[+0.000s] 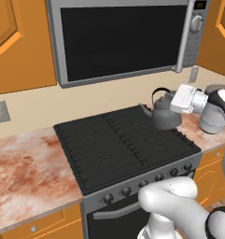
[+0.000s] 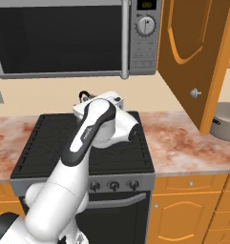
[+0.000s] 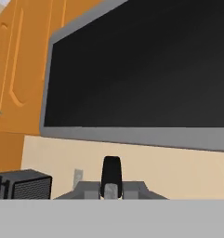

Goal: Pick the kettle from the cabinet and place it on a stove burner. Then pick the pot from the counter and place it on another stove burner. Finally, turn both burners on.

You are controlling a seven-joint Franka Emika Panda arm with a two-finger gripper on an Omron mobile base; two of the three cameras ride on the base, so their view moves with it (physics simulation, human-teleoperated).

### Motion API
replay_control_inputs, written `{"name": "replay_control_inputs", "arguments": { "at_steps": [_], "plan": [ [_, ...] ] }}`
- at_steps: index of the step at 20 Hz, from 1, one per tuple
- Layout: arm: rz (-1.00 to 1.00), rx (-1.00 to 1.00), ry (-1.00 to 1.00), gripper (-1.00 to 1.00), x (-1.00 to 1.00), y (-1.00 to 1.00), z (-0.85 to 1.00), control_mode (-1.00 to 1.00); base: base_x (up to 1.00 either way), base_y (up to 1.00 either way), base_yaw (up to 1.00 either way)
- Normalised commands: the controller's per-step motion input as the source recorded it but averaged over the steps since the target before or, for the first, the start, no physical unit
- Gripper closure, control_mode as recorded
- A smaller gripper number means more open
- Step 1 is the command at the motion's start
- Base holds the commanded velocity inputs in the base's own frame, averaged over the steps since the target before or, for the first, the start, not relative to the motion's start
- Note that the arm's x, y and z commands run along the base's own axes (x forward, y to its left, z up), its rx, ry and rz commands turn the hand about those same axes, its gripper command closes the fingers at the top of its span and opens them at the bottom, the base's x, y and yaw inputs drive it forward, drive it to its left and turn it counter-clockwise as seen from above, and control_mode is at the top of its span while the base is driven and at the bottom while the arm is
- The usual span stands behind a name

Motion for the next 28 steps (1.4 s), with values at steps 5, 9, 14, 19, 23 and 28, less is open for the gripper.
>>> {"name": "replay_control_inputs", "arguments": {
  "at_steps": [5,9,14,19,23,28],
  "plan": [
    [0.08,0.01,-0.01,1.0,0.4,0.0,-0.03,-1.0,0.0,0.0,0.0],
    [0.07,0.03,0.0,1.0,0.4,0.0,-0.09,-1.0,0.0,0.0,0.0],
    [0.07,0.02,0.0,1.0,0.36,0.0,-0.18,-1.0,0.0,0.0,0.0],
    [0.06,0.01,0.0,1.0,0.35,0.0,-0.23,-1.0,0.0,0.0,0.0],
    [0.06,0.03,0.0,1.0,0.35,0.0,-0.15,-1.0,0.0,0.0,0.0],
    [0.05,0.03,0.0,1.0,0.34,-0.03,-0.13,-1.0,0.0,0.0,0.0]
  ]
}}
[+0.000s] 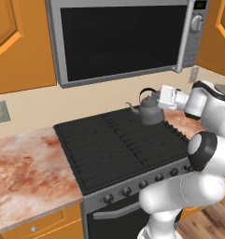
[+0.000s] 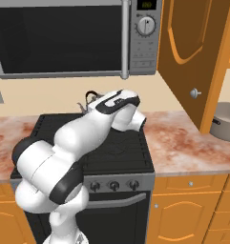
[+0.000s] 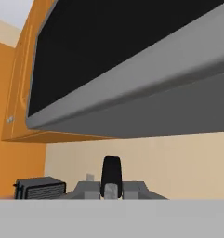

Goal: Pick the kettle from the cabinet and place it on a stove burner. Then pick the pot from the counter and place it on another stove burner. Finally, turn both burners on.

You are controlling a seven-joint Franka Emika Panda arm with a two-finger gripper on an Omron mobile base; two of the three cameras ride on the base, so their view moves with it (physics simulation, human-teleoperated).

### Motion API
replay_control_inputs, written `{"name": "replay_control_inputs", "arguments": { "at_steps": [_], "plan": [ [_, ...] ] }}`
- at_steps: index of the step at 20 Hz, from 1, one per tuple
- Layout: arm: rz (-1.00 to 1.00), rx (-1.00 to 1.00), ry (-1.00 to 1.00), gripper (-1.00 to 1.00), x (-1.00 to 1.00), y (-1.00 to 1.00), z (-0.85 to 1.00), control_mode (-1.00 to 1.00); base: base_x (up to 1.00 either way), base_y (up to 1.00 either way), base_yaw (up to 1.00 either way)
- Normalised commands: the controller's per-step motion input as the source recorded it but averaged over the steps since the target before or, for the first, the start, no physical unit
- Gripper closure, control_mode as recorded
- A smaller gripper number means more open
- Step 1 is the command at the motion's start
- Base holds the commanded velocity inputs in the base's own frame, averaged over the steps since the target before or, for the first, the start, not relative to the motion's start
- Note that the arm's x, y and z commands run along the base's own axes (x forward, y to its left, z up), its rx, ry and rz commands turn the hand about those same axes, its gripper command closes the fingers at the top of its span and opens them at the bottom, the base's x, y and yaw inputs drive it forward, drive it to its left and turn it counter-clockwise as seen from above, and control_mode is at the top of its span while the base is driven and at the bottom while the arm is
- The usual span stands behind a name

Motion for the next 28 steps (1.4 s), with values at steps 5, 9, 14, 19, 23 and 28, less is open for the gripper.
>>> {"name": "replay_control_inputs", "arguments": {
  "at_steps": [5,9,14,19,23,28],
  "plan": [
    [0.03,0.03,0.0,1.0,0.32,-0.06,-0.09,-1.0,0.0,0.0,0.0],
    [0.03,0.04,0.0,1.0,0.34,-0.05,-0.07,-1.0,0.0,0.0,0.0],
    [0.03,0.03,0.0,1.0,0.29,-0.03,-0.07,-1.0,0.0,0.0,0.0],
    [0.02,0.0,0.0,1.0,0.12,0.0,-0.08,-1.0,0.0,0.0,0.0],
    [0.03,0.0,0.0,1.0,0.11,-0.03,-0.08,-1.0,0.0,0.0,0.0],
    [0.03,0.0,0.0,1.0,0.24,0.0,-0.16,-1.0,0.0,0.0,0.0]
  ]
}}
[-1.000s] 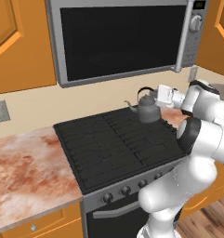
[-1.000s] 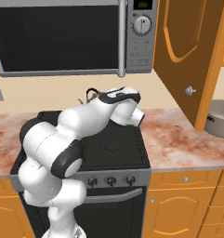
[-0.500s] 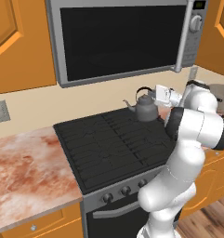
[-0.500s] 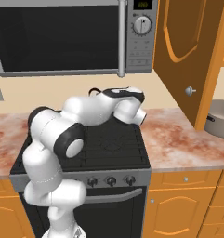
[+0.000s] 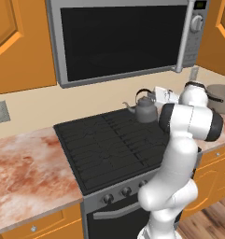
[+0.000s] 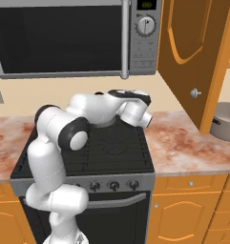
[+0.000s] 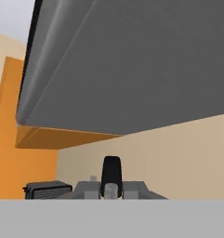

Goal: Pick the kettle from the cabinet and place it on a stove burner. Then pick the pot from the counter and place it on another stove burner. Finally, turn both burners on.

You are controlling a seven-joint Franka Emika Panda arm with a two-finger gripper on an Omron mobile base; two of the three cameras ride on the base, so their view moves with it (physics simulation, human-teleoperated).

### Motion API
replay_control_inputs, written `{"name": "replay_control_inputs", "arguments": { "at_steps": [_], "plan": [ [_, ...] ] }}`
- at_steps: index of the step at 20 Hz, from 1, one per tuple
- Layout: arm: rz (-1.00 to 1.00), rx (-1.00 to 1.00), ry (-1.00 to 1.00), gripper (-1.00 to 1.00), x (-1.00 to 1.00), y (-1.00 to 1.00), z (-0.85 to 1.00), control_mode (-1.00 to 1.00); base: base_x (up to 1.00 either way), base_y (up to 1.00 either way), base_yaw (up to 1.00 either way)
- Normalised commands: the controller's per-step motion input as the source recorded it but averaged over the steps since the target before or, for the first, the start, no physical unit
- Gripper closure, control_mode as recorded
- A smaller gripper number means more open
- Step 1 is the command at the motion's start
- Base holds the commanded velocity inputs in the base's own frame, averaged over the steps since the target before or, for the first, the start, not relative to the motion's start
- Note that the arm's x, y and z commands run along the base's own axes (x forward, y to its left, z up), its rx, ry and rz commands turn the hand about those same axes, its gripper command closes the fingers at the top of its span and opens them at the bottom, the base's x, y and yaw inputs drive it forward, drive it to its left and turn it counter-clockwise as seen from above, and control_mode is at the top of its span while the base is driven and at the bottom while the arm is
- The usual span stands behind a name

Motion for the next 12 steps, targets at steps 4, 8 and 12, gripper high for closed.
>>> {"name": "replay_control_inputs", "arguments": {
  "at_steps": [4,8,12],
  "plan": [
    [0.03,0.02,0.0,1.0,0.28,0.0,-0.19,-1.0,0.0,0.0,0.0],
    [0.04,0.04,0.0,1.0,0.28,0.0,-0.17,-1.0,0.0,0.0,0.0],
    [0.04,0.04,0.0,1.0,0.3,0.0,-0.19,-1.0,0.0,0.0,0.0]
  ]
}}
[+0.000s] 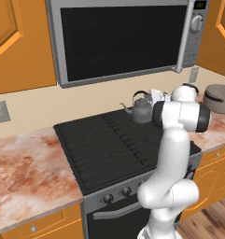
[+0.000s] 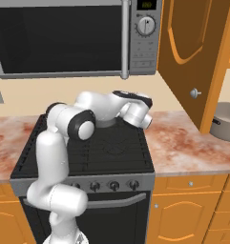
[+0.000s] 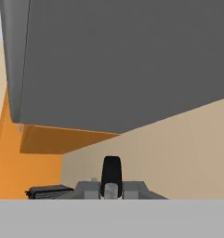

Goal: Pick the kettle from the cabinet and place it on a stove burner. Then pick the pot from the counter and place it on another stove burner. Finally, turn both burners on.

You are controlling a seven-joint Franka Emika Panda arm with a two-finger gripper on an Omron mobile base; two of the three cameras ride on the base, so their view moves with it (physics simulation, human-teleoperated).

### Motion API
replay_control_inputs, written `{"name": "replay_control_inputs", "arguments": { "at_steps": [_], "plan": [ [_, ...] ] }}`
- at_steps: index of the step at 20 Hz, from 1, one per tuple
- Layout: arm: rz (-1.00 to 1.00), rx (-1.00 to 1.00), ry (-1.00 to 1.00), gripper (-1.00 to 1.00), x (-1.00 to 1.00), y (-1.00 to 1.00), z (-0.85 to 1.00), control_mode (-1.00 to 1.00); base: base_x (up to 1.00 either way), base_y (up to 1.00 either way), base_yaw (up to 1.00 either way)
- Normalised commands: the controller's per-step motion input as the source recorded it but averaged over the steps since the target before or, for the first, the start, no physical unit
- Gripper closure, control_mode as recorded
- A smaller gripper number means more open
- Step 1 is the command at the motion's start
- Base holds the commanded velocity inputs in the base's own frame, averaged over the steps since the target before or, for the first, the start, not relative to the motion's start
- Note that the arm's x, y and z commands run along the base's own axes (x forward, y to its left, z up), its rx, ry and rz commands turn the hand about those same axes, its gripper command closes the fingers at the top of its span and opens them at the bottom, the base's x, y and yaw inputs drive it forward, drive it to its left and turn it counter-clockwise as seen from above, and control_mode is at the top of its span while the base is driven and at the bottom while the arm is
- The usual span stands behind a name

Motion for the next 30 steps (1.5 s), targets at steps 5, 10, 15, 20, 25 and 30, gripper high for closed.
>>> {"name": "replay_control_inputs", "arguments": {
  "at_steps": [5,10,15,20,25,30],
  "plan": [
    [0.04,0.04,0.0,1.0,0.29,-0.01,-0.17,-1.0,0.0,0.0,0.0],
    [0.03,0.03,-0.01,1.0,0.27,-0.05,-0.12,-1.0,0.0,0.0,0.0],
    [0.03,0.02,-0.01,1.0,0.28,-0.04,-0.1,-1.0,0.0,0.0,0.0],
    [0.03,0.02,-0.02,1.0,0.25,-0.01,-0.1,-1.0,0.0,0.0,0.0],
    [0.03,0.01,-0.01,1.0,0.23,-0.03,-0.13,-1.0,0.0,0.0,0.0],
    [0.02,0.0,-0.01,1.0,0.16,-0.03,-0.17,-1.0,0.0,0.0,0.0]
  ]
}}
